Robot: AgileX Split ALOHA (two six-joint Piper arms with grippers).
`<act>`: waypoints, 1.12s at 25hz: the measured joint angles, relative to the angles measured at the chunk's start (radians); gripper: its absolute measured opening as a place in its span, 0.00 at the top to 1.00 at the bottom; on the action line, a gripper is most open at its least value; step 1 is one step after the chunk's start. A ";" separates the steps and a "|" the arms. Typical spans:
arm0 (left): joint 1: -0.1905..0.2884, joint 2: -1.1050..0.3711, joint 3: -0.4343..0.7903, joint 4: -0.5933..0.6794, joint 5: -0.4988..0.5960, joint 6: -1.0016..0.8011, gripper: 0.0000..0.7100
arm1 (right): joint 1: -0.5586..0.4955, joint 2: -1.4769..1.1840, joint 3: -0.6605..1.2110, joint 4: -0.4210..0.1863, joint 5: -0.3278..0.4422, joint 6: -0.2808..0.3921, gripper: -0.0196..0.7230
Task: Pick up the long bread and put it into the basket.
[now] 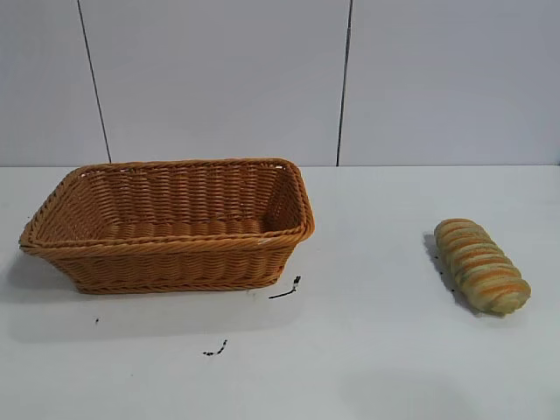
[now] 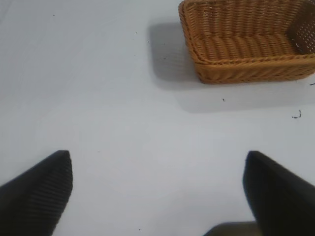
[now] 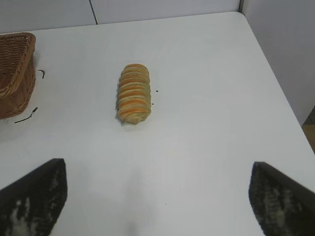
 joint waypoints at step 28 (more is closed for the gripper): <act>0.000 0.000 0.000 0.000 -0.001 0.000 0.02 | 0.000 0.941 -0.414 0.000 -0.051 -0.029 0.05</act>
